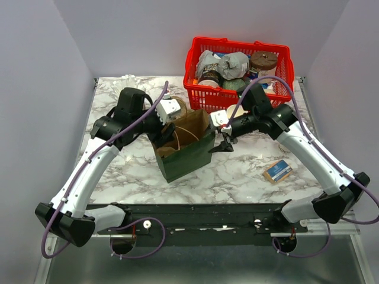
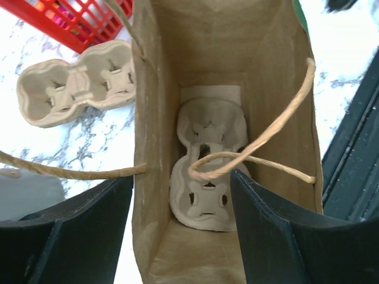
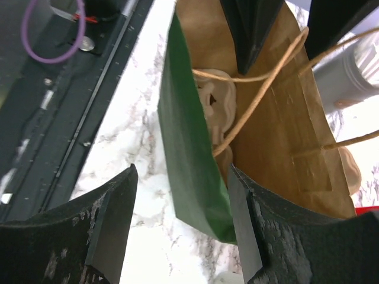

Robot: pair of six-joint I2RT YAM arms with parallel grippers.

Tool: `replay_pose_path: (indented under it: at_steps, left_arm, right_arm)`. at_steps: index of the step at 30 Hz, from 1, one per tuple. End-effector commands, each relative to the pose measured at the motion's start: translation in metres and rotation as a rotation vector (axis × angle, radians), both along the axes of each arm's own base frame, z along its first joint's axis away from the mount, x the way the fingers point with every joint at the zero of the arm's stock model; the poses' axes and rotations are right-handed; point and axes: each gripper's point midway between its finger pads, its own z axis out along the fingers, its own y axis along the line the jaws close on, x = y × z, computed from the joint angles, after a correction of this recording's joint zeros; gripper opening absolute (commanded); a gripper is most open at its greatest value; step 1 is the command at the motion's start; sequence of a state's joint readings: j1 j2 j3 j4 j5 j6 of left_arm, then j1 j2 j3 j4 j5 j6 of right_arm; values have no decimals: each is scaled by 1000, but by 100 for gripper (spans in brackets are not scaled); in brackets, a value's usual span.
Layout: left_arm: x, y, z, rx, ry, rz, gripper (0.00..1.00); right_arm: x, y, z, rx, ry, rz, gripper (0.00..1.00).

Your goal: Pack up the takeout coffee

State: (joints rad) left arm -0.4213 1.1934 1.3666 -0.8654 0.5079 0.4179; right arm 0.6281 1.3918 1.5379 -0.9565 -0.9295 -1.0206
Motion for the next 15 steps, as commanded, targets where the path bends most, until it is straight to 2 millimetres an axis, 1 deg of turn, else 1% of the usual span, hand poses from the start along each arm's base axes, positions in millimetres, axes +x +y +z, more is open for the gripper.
replay_pose_path:
  at_steps: [1,3,5,6,7,8,9,10,11,12,13,14,15]
  left_arm:
    - [19,12,11,12,-57,68,73]
    - [24,15,8,17,-49,85,72]
    - [27,20,7,14,-44,98,70]
    - [29,21,9,8,-47,102,69]
    - [27,21,10,-2,-39,93,67]
    - [28,23,12,-10,-31,97,65]
    - [27,23,13,-21,-25,89,56]
    - [22,23,12,-25,-1,76,50]
    - [17,18,16,-53,10,24,43]
    - [13,18,17,-60,25,6,28]
    - [7,17,15,-66,56,-9,24]
    - [4,13,19,-84,67,-37,19]
    - [2,12,22,-94,74,-51,6]
  right_arm:
    - [34,13,-21,-43,-55,-67,71]
    - [42,12,-33,-83,-60,-81,70]
    - [45,11,-46,-118,-53,-75,65]
    - [45,10,-48,-129,-52,-71,61]
    - [44,10,-50,-135,-46,-69,51]
    - [42,10,-47,-136,-40,-66,45]
    - [40,10,-44,-129,-35,-65,37]
    - [40,10,-42,-122,-37,-65,16]
    - [37,9,-36,-111,-35,-70,9]
    - [35,10,-32,-97,-34,-66,3]
    - [33,10,-28,-88,-33,-66,1]
    - [31,10,-22,-74,-23,-69,1]
    - [29,13,-11,-47,-27,-62,1]
